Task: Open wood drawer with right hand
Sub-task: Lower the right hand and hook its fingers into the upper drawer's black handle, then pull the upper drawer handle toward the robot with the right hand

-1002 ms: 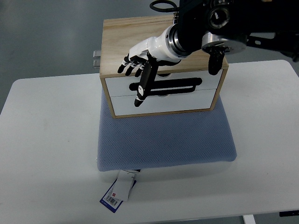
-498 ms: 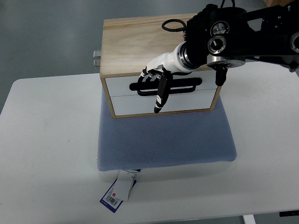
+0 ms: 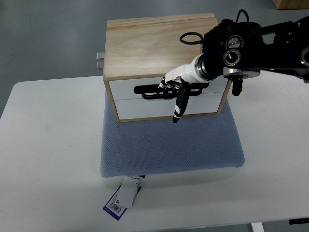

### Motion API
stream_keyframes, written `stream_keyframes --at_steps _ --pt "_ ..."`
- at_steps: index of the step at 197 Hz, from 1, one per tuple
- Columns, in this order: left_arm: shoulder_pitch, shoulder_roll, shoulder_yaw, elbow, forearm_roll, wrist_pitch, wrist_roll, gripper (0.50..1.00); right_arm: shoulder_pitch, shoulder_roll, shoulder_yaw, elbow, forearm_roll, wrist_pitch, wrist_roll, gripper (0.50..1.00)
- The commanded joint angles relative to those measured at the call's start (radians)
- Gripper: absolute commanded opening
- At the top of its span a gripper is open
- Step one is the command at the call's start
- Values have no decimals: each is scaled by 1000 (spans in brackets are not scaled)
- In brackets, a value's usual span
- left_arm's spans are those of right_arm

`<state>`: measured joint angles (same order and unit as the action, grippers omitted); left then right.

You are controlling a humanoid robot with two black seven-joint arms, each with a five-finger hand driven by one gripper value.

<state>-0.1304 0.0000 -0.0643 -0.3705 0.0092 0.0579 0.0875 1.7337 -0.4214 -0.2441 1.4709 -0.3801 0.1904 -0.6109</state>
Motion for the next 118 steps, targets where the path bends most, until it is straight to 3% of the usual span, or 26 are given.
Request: stream_keyframes --at_steps 1,6,23,118 --pt "0 0 0 1 0 0 0 1000 0 -17 5 0 12 35 0 940" --pt "0 0 0 1 0 0 0 1000 -2 -31 12 6 24 84 0 940" --pt "0 0 0 1 0 0 0 1000 0 -50 14 15 63 130 0 940" --pt "0 0 -2 4 -2 0 0 1000 26 -92 28 135 112 210 0 940"
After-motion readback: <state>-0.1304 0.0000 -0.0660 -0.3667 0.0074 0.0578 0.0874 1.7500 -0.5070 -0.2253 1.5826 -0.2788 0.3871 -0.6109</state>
